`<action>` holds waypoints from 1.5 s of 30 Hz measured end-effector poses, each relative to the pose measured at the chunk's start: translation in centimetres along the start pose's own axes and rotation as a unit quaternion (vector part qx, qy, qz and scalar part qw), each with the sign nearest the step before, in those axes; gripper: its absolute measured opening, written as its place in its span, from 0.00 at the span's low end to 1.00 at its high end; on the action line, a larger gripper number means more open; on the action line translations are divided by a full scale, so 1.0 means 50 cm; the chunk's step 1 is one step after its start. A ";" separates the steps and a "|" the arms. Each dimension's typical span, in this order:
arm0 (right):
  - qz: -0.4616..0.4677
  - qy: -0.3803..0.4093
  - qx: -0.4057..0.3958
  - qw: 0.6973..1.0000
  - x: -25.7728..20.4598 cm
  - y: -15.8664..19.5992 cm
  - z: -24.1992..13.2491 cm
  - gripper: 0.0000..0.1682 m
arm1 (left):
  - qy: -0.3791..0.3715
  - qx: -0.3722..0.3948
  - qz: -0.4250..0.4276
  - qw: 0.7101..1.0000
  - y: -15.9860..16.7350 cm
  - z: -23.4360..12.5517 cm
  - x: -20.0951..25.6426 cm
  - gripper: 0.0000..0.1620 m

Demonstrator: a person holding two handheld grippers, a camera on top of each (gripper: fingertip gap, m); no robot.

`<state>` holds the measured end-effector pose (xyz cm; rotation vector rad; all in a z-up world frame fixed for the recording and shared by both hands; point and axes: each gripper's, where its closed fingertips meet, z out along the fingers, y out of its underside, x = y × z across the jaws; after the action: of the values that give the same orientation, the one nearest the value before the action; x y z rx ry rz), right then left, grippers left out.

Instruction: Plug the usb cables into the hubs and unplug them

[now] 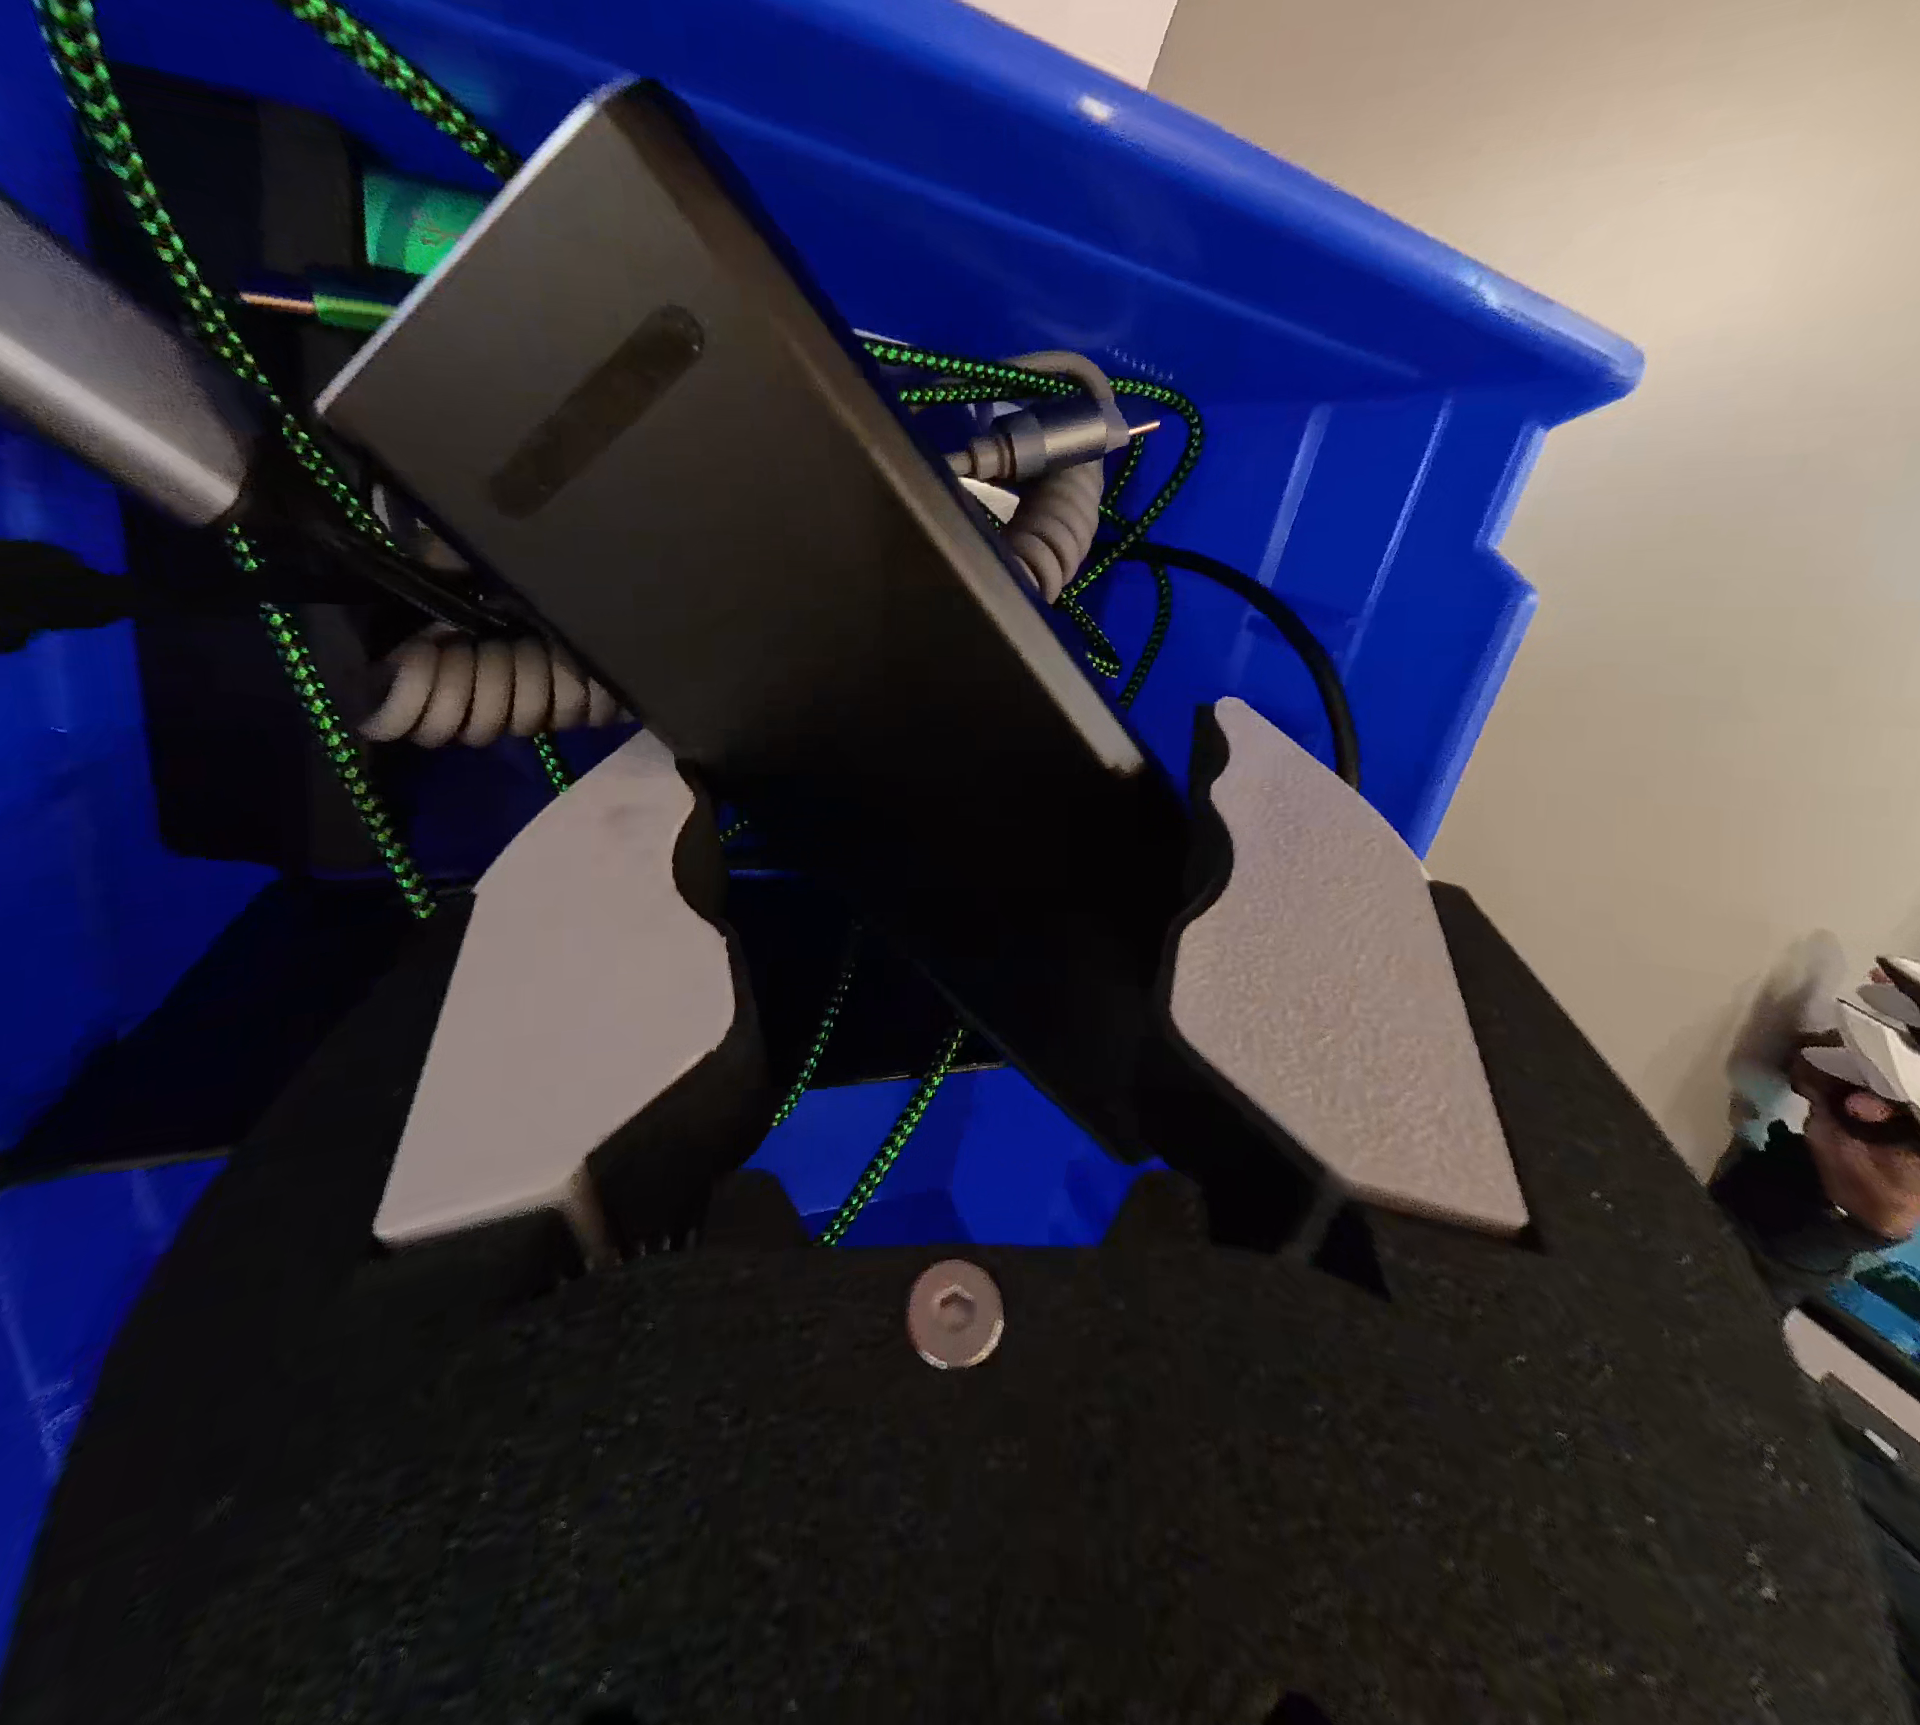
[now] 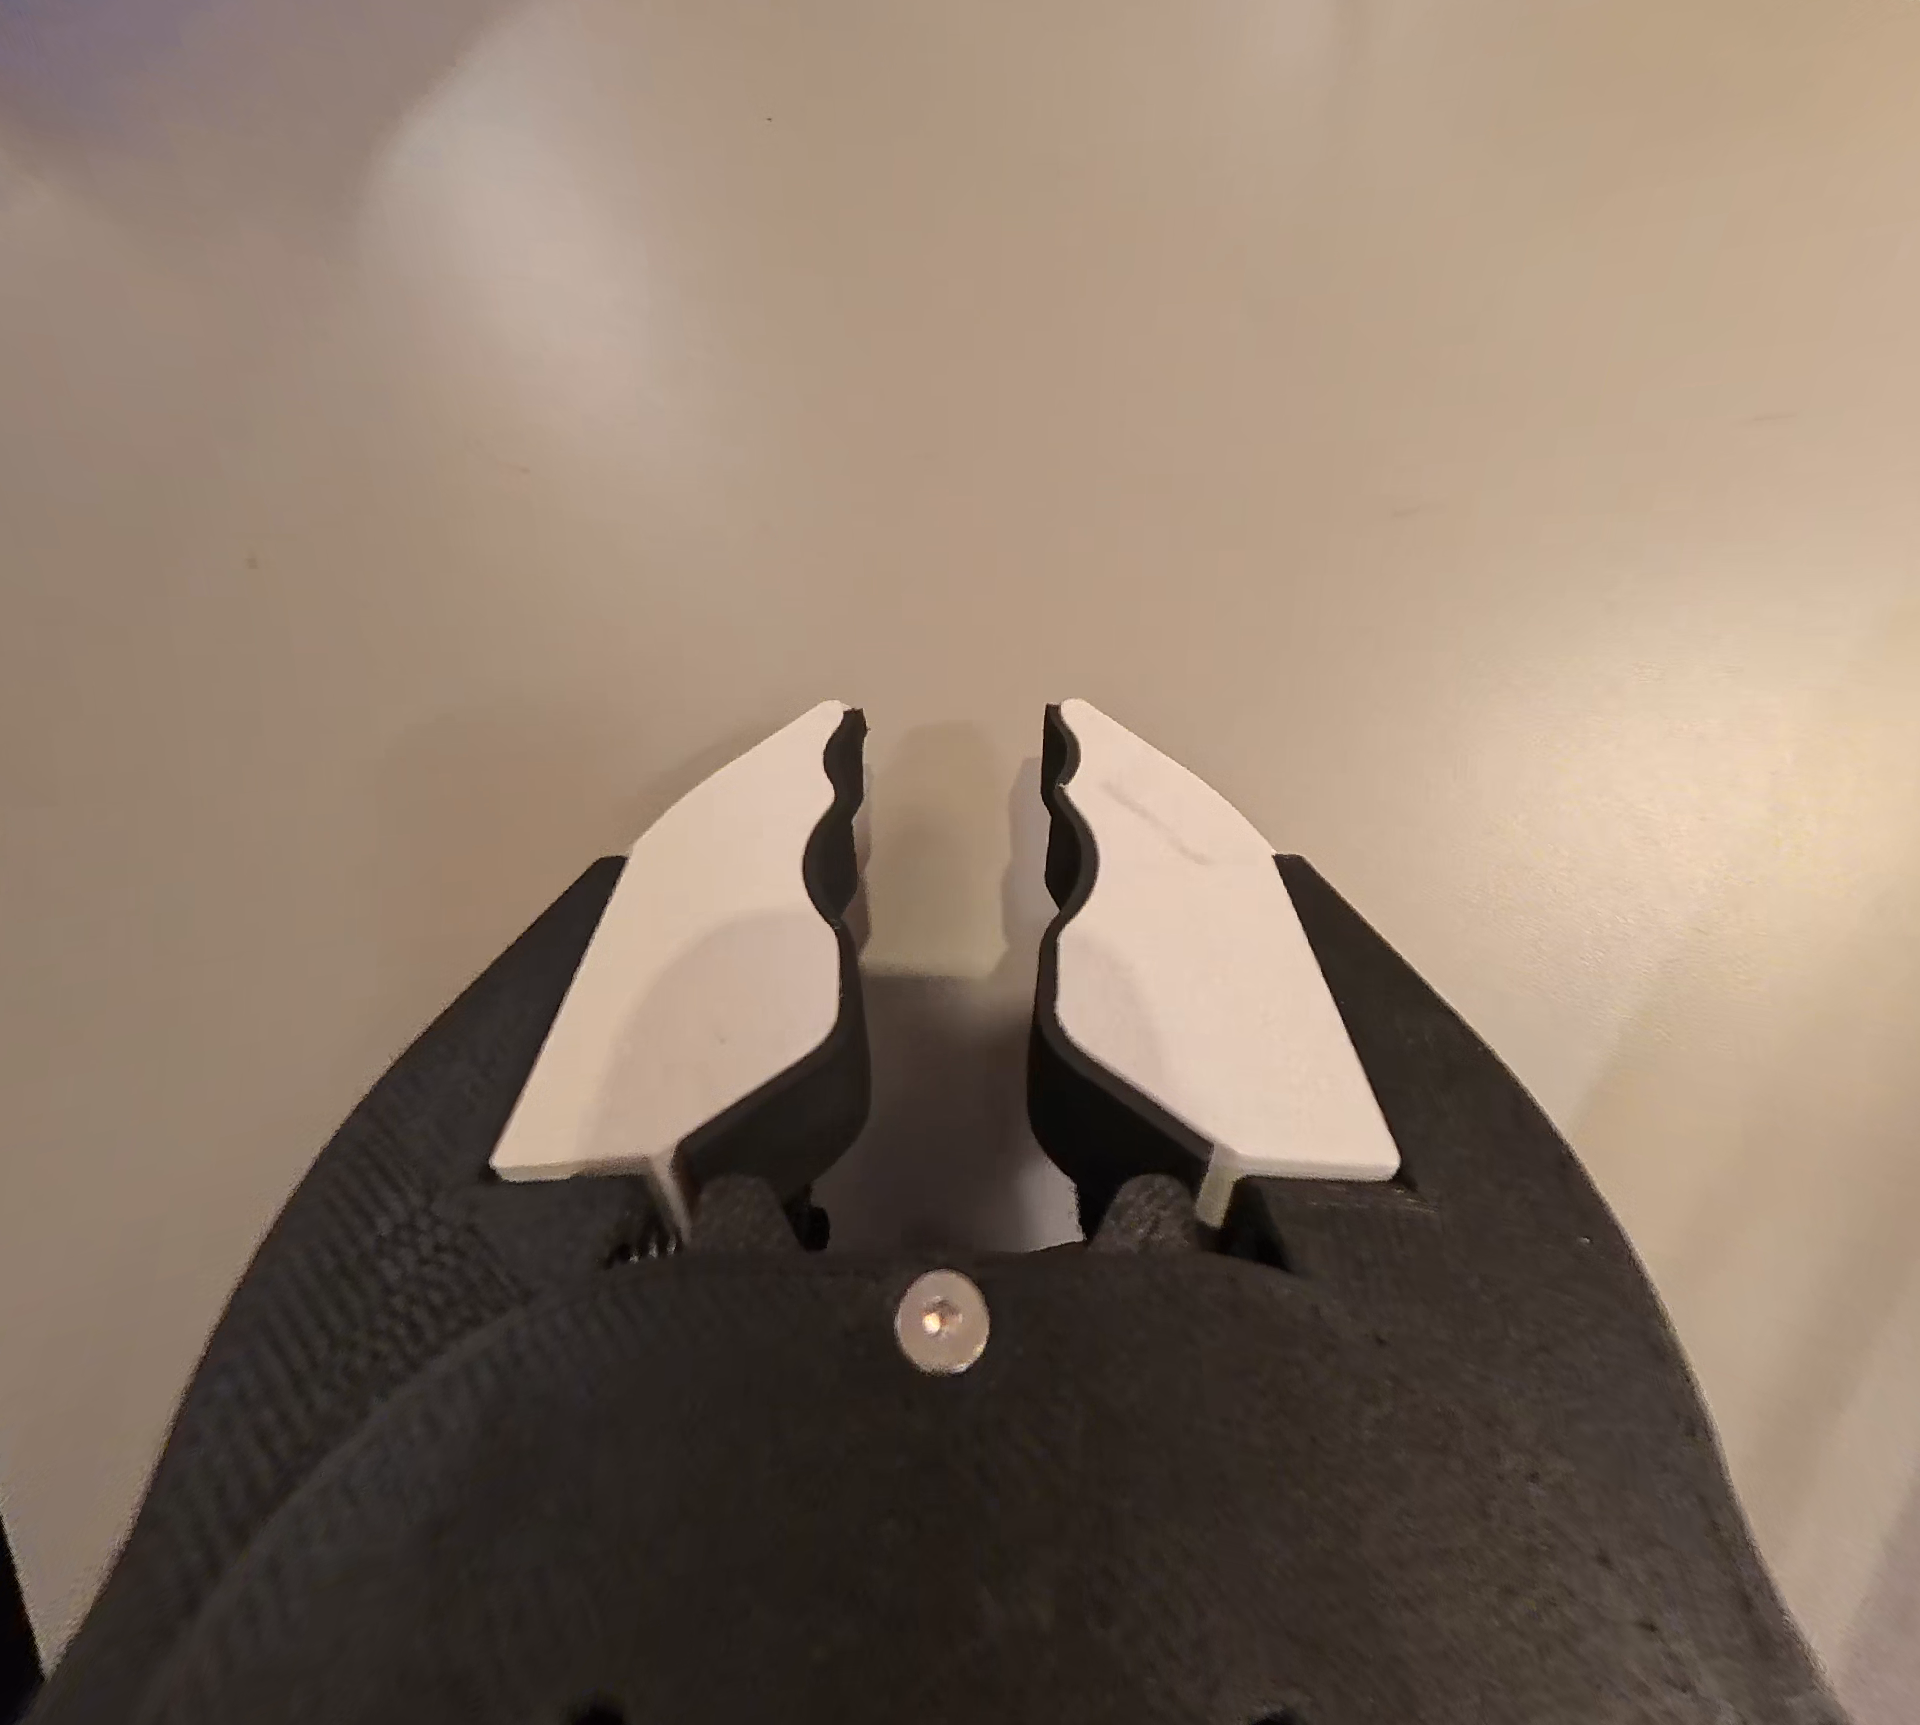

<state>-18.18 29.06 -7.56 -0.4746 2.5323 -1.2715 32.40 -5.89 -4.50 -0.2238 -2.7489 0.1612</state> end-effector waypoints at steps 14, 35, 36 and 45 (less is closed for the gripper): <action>0.000 0.002 0.011 1.000 0.001 -0.003 -0.007 0.19 | 0.115 0.095 0.023 0.989 -0.003 -0.041 0.011 0.45; 0.001 0.014 -0.012 1.000 0.008 0.006 0.003 0.19 | 0.298 0.389 0.085 0.868 0.013 -0.445 0.146 0.42; 0.001 0.015 -0.012 1.000 0.008 0.006 0.003 0.19 | 0.302 0.408 0.099 0.856 0.017 -0.476 0.170 0.42; -0.009 0.015 -0.016 1.000 0.004 0.008 0.005 0.19 | 0.351 0.396 0.254 0.809 0.103 -0.501 0.465 0.42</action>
<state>-18.33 29.02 -8.04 -0.4887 2.5829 -1.2548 21.25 5.33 26.23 -0.6217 -1.6404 1.0906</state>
